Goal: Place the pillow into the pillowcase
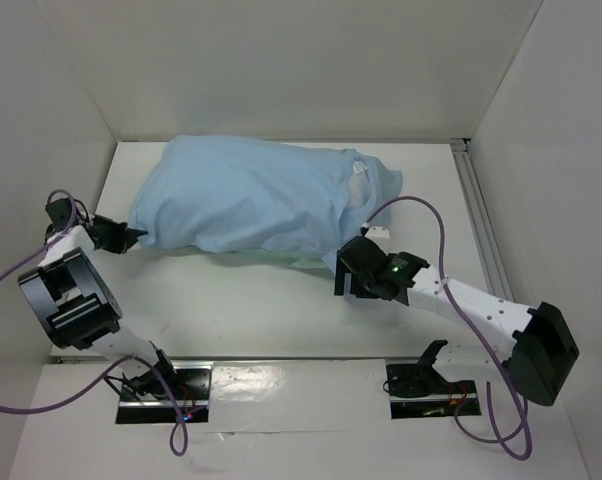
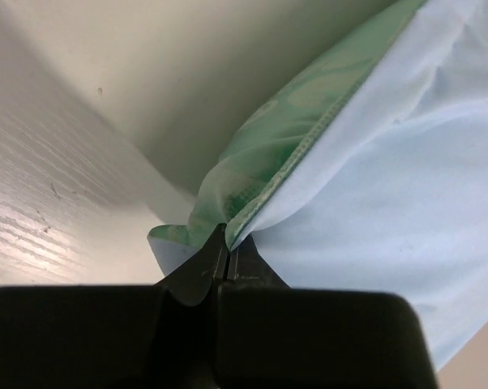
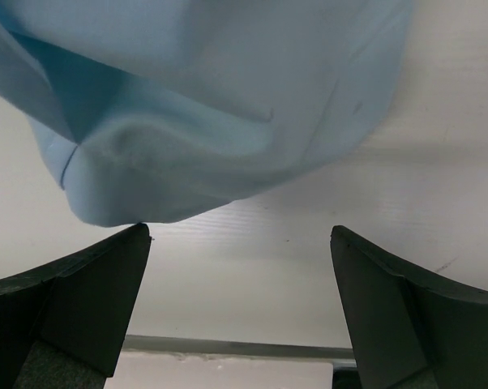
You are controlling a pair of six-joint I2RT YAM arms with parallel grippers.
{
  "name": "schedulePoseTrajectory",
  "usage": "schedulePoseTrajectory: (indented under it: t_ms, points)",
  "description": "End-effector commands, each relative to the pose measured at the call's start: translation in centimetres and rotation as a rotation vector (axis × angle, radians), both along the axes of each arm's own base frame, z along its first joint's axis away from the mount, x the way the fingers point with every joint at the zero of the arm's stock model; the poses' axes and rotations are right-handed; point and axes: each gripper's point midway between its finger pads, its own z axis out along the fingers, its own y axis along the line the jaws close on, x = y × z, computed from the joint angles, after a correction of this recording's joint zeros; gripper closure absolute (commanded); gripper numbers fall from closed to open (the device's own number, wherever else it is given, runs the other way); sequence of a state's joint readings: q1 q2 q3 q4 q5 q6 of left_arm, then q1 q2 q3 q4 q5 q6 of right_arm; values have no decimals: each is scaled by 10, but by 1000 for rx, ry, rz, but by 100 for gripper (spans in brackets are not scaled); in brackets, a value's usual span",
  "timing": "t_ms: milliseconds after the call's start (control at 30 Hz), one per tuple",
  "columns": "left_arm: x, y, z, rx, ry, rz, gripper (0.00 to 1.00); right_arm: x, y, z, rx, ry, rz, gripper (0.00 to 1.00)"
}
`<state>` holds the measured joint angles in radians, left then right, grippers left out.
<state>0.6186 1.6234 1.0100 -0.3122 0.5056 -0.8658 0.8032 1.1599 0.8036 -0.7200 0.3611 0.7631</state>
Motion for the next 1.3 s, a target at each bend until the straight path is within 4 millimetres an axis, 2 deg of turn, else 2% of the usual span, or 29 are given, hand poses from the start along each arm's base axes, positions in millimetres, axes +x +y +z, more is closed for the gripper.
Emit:
schedulePoseTrajectory:
  t_ms: [0,33,167,200,267,367,500,567,633,667,700,767,800,833,867,967,1033,1067,1133,1167,1200,1233,1267]
  points:
    - [9,0,43,57,-115,-37,100,22,10,7,-8,-77,-36,1]
    - [9,-5,46,58,-118,-48,100,25,10,-1,-41,-77,-47,1]
    - [2,-11,63,117,-131,-58,100,39,19,-8,-58,-113,-69,1]
    - [0,-12,72,127,-144,-57,100,42,19,-8,-60,-122,-73,1]
    - [0,-20,73,131,-140,-72,100,44,16,-18,-98,-128,-97,2]
    - [0,-25,76,132,-143,-84,100,40,14,-20,-150,-169,-155,2]
    - [2,-34,76,123,-143,-102,100,28,22,-20,-182,-233,-166,1]
    - [3,-39,76,122,-144,-114,100,26,11,-27,-238,-254,-214,1]
    - [5,-38,80,120,-150,-108,100,23,-2,-32,-264,-261,-287,7]
    - [5,-41,80,119,-151,-117,100,25,-7,-31,-288,-280,-306,14]
    - [6,-41,88,131,-169,-116,100,20,-19,-30,-329,-277,-324,35]
    - [7,-42,91,117,-172,-117,100,18,-30,-27,-331,-302,-386,66]
    - [6,-43,95,124,-183,-117,100,19,-37,-18,-331,-336,-408,80]
    - [7,-43,100,124,-195,-123,100,16,-46,-12,-359,-342,-413,100]
    - [7,-44,108,130,-206,-123,100,16,-52,-7,-365,-350,-427,100]
    - [10,-47,127,143,-243,-125,100,25,-62,32,-333,-424,-437,100]
    - [14,-47,149,135,-282,-110,100,32,-66,73,-261,-483,-463,100]
    - [16,-51,161,115,-307,-116,100,40,-64,104,-227,-520,-461,100]
    - [17,-54,191,116,-372,-116,100,45,-73,158,-162,-614,-474,100]
    - [19,-57,215,115,-421,-129,100,51,-74,202,-75,-684,-508,100]
    - [19,-59,234,108,-458,-125,100,52,-85,228,-114,-719,-486,100]
    - [17,-58,268,132,-528,-122,100,48,-95,260,-86,-779,-503,100]
    - [15,-61,286,107,-563,-129,100,45,-103,306,-56,-849,-498,100]
